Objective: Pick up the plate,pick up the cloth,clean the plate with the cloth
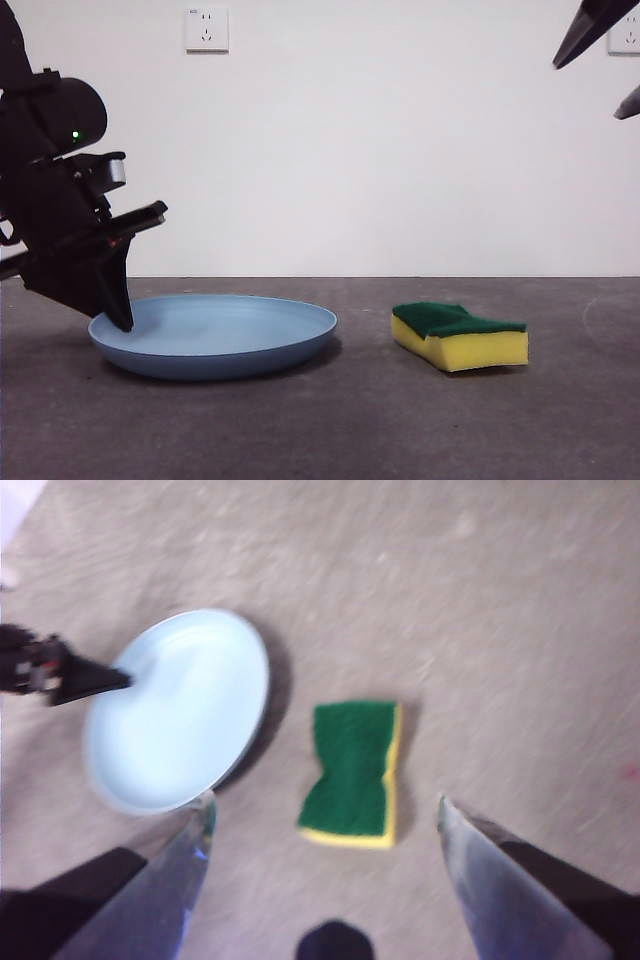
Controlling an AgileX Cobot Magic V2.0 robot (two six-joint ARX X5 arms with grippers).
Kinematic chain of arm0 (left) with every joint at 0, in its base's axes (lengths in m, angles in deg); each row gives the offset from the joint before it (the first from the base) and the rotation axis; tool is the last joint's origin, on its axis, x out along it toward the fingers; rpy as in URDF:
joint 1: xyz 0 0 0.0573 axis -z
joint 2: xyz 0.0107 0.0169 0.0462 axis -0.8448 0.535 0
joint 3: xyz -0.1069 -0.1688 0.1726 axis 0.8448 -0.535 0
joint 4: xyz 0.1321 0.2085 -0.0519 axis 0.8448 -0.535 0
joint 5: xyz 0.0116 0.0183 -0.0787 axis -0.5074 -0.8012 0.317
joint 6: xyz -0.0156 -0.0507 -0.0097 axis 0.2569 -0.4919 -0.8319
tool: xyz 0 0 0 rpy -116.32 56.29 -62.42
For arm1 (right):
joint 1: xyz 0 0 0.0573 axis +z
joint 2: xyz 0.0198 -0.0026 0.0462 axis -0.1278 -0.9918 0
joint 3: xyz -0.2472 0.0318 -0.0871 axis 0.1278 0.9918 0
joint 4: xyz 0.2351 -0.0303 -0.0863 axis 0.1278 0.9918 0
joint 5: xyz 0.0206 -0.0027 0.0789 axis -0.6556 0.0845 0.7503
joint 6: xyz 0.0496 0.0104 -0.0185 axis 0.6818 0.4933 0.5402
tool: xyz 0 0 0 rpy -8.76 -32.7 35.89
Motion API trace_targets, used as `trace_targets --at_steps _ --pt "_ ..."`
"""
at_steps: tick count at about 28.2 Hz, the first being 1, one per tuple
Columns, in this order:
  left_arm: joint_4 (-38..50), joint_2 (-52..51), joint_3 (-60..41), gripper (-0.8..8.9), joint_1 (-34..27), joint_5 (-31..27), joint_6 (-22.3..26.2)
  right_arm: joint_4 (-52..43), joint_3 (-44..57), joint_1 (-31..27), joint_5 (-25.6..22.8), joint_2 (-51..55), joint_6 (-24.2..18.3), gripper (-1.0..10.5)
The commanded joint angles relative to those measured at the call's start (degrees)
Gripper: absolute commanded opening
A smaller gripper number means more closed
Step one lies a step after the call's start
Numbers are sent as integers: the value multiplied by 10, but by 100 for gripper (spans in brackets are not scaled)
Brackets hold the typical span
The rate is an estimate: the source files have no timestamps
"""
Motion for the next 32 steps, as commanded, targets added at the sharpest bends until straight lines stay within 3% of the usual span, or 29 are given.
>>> trace_targets --at_steps 1,9,11,20,28,30,32 --pt "-19 -30 -3 -9 7 -5 20 -16 -4 17 -37 -12 -9 373" --pt "-73 -174 -3 -9 16 -6 21 -17 -38 109 -121 -99 -22 363" --pt "-95 -218 -3 -9 17 -5 21 -17 -50 131 -142 -131 -28 312" --pt "-161 -377 -3 -9 17 -5 20 -30 -72 192 -198 -267 -48 312" --pt "-196 -396 -3 -9 17 -5 20 -89 -72 197 -194 -389 -44 307" --pt "-196 -396 -3 -9 17 -6 19 -96 -72 198 -193 -408 -32 173" --pt "-195 -396 -3 -9 17 -6 18 -98 -72 201 -192 -428 -32 154"
